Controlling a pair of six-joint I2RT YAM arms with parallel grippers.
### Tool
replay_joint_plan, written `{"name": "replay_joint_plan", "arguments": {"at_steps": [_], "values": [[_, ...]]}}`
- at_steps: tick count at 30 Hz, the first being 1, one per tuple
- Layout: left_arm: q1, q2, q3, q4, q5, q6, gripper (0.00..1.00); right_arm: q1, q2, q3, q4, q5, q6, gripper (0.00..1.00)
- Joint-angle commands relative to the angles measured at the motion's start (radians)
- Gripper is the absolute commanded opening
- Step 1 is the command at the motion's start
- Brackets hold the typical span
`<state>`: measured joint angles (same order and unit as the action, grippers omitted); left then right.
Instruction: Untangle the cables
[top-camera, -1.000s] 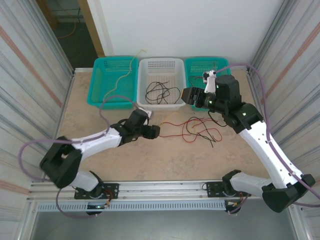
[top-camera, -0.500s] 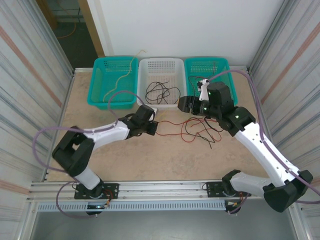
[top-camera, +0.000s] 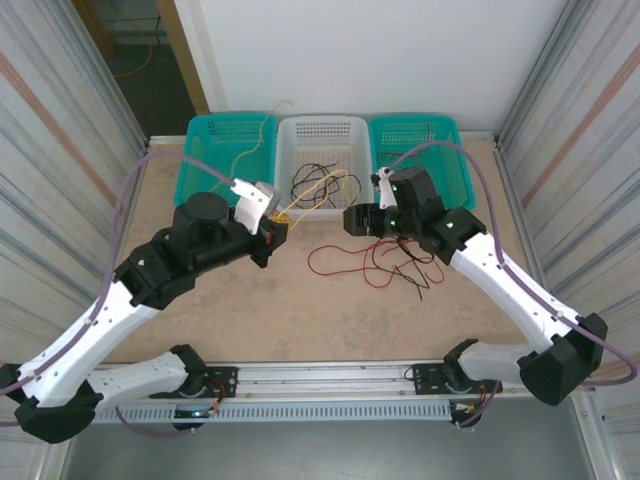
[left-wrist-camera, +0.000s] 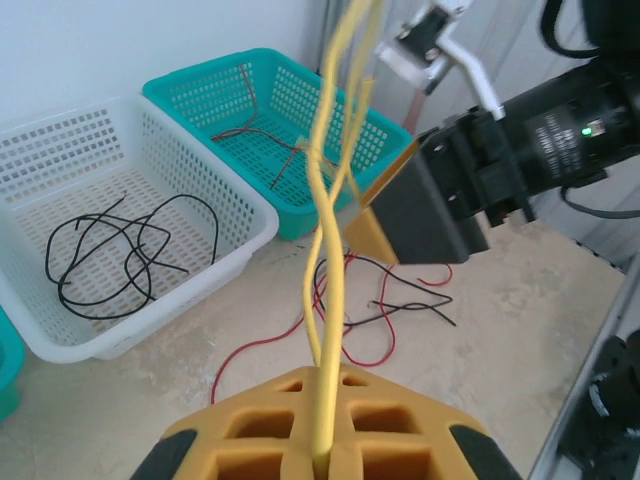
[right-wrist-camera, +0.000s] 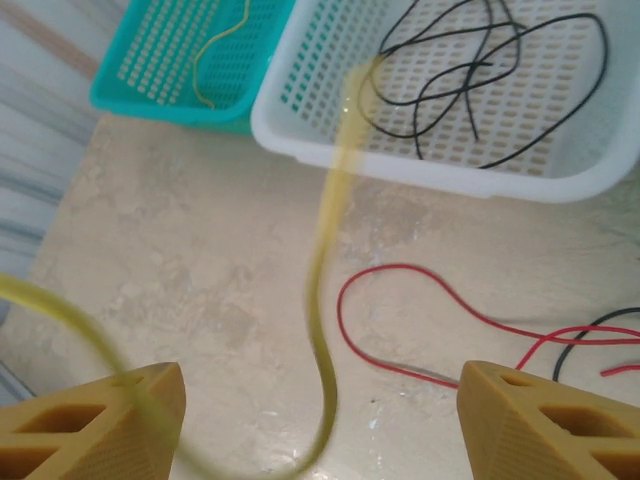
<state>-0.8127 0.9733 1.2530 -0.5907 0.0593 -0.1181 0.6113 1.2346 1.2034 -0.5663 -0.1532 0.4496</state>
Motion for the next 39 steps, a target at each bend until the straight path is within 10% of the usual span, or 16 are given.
{"name": "replay_joint_plan", "arguments": {"at_steps": [1,4,11,25,39], "values": [[0.004,-0.024,0.035,-0.118,0.041,0.052,0.0,0.014,0.012,0.06,0.028,0.003,-0.047,0.58],[0.014,-0.056,0.054,-0.097,0.003,0.048,0.0,0.015,0.033,0.071,0.028,-0.021,-0.042,0.51],[0.033,-0.073,0.077,-0.113,-0.168,0.049,0.0,-0.024,-0.054,0.038,0.011,-0.071,-0.016,0.77],[0.043,-0.086,0.075,-0.109,-0.22,0.052,0.0,-0.21,-0.138,0.05,0.203,-0.409,0.181,0.88],[0.041,-0.11,0.069,-0.057,-0.192,0.055,0.0,-0.142,-0.002,0.074,0.223,-0.339,0.319,0.79]]}}
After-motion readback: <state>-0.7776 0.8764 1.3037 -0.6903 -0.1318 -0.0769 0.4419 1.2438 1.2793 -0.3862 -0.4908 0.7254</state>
